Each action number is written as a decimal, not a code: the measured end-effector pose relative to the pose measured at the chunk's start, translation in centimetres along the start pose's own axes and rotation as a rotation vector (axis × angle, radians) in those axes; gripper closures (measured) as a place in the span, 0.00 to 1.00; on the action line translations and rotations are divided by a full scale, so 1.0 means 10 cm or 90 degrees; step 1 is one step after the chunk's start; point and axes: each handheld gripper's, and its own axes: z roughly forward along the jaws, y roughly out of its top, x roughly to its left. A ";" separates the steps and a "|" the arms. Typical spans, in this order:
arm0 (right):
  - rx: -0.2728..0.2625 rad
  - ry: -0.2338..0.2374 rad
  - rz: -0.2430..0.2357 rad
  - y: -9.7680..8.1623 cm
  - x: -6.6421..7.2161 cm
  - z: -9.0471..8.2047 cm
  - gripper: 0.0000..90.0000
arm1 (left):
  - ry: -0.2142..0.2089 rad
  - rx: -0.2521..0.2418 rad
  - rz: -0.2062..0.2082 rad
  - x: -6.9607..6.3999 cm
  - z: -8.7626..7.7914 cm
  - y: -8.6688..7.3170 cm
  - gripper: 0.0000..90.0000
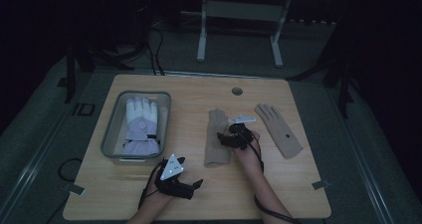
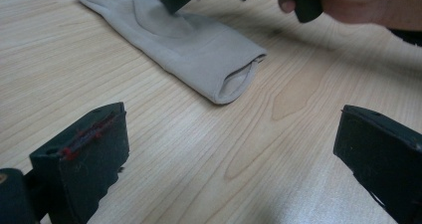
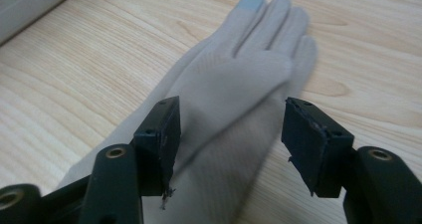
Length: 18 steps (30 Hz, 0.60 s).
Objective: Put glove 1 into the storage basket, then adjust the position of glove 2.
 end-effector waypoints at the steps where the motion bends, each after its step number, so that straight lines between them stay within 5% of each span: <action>1: -0.001 0.001 -0.001 0.00 -0.03 -0.04 0.44 | 0.000 -0.002 -0.002 0.00 0.00 0.00 0.01; 8: 0.001 0.005 -0.023 -0.01 -0.25 -0.29 0.44 | 0.001 -0.003 -0.016 0.02 0.00 0.00 0.01; 18: -0.020 -0.015 -0.011 -0.05 -0.66 -0.75 0.44 | -0.002 -0.007 -0.010 0.02 -0.01 0.00 0.01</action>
